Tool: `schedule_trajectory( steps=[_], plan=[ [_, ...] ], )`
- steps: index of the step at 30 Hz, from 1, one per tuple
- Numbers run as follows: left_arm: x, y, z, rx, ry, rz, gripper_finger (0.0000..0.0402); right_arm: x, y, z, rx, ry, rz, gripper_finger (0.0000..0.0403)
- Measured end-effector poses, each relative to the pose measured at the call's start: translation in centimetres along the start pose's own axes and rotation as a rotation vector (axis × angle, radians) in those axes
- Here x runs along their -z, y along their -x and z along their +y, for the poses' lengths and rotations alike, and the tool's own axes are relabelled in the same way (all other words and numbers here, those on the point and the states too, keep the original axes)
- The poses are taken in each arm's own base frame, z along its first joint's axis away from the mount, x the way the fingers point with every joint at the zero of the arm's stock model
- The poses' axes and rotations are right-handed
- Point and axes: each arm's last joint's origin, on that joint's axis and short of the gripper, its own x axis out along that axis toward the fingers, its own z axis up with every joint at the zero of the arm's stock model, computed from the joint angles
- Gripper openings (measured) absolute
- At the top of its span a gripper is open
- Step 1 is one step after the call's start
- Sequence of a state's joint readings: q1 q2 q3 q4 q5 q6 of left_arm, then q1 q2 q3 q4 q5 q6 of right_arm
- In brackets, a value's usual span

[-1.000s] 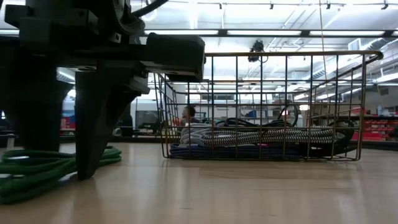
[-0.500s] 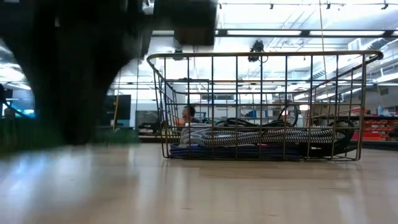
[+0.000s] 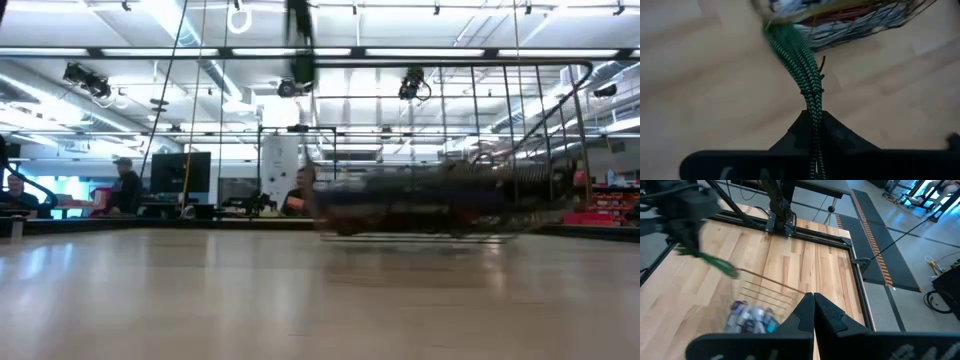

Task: Pick and place USB-C Cables
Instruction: Put the black green charger cable into the wire basket

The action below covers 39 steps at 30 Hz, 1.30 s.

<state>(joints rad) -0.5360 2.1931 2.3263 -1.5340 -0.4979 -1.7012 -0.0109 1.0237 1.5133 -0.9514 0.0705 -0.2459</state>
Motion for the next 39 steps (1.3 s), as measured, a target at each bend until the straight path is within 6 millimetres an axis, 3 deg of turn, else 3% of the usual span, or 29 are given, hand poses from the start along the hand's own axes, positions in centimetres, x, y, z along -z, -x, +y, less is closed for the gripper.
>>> schedule_trajectory(
  steps=[7,19,24,31,39],
  plan=[
    [-3.8,-1.2,-0.3,0.003,-0.165,0.016,0.0019,0.0,0.0,0.0,0.014,-0.01,0.007,0.0004],
    [-4.2,-1.4,-0.3,0.004,-0.308,0.07,0.0019,0.0,0.0,-0.1,0.033,-0.047,0.006,0.0004],
    [-5.5,-2.0,0.1,-0.045,-0.466,0.012,0.0019,0.0,0.0,-0.2,0.065,-0.066,0.013,0.0004],
    [-11.9,-5.0,0.6,-0.109,-0.743,-0.022,0.0019,-0.6,0.1,-0.3,0.08,-0.073,-0.054,0.0004],
    [-18.8,-7.4,-0.9,0.114,-0.986,-0.193,0.0019,-0.8,1.1,-0.5,0.091,-0.092,-0.114,0.0004]
  ],
)
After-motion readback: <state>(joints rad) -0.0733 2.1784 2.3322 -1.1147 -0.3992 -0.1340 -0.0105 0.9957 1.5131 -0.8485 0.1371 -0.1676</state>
